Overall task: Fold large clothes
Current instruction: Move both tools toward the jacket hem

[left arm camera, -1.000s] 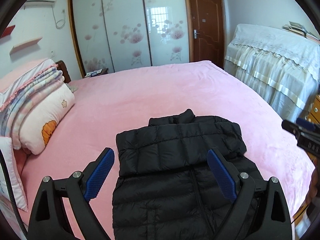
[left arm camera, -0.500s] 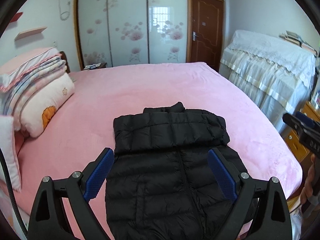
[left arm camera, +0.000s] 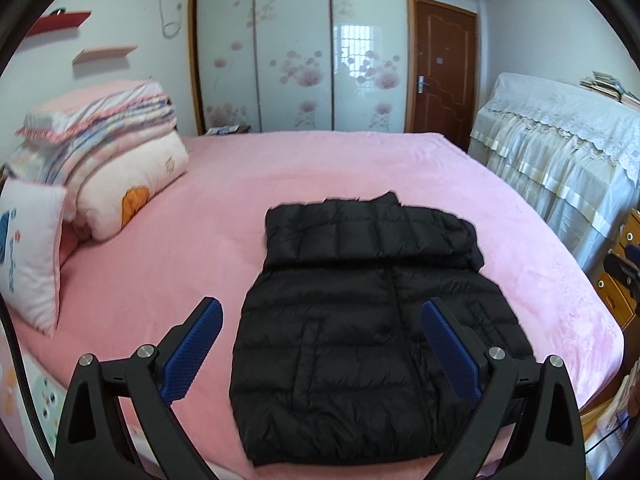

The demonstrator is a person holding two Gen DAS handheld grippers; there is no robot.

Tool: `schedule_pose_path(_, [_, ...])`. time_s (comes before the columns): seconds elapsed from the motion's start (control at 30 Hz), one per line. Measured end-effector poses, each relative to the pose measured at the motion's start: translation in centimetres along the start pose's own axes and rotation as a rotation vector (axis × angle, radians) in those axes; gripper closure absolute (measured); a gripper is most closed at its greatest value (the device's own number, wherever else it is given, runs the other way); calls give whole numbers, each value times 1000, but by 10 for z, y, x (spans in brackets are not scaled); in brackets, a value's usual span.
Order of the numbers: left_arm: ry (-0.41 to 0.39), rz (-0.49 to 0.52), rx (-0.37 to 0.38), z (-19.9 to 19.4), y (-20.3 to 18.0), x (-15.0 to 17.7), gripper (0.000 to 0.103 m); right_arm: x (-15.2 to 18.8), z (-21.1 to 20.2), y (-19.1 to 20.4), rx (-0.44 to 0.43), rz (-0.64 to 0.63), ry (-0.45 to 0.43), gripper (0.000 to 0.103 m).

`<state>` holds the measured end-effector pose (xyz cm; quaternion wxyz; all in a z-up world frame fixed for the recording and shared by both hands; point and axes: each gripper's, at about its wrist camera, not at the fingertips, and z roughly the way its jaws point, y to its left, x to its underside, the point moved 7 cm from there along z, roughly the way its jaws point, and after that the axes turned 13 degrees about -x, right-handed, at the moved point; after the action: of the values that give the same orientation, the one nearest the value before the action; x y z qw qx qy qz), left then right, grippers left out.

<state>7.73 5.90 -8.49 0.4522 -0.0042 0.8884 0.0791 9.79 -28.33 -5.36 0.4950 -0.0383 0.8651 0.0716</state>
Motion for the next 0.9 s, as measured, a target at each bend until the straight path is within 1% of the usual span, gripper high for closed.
schedule_pose_path(0.07, [33, -12, -11, 9, 6, 15, 4, 15, 3, -3, 3, 2, 26, 12])
schedule_pose_path(0.1, [63, -24, -13, 16, 10, 26, 4, 25, 7, -6, 9, 11, 51, 12])
schedule_pose_path(0.23, [172, -86, 17, 46, 28, 67, 4, 65, 24, -17, -14, 75, 151, 12])
schedule_pose_path(0.27, [192, -99, 11, 53, 33, 76, 4, 78, 30, -20, -29, 92, 182, 12])
schedule_pose_path(0.33, [222, -117, -7, 68, 44, 94, 4, 96, 38, -24, -49, 103, 215, 13])
schedule_pose_path(0.4, [258, -127, -31, 84, 56, 112, 4, 117, 49, -30, -53, 115, 254, 13])
schedule_pose_path(0.5, [323, -143, -46, 109, 70, 140, 4, 143, 64, -40, -67, 153, 312, 13])
schedule_pose_path(0.57, [367, -161, -41, 121, 74, 153, 4, 159, 73, -45, -96, 188, 350, 13])
schedule_pose_path(0.63, [416, -200, -15, 134, 78, 170, 4, 172, 80, -51, -107, 220, 375, 13])
schedule_pose_path(0.73, [464, -227, 11, 146, 78, 187, 4, 192, 89, -60, -130, 284, 419, 13])
schedule_pose_path(0.83, [502, -247, 23, 156, 75, 203, 4, 208, 97, -65, -143, 323, 452, 13])
schedule_pose_path(0.9, [515, -259, 30, 159, 73, 207, 4, 217, 102, -67, -145, 335, 470, 13])
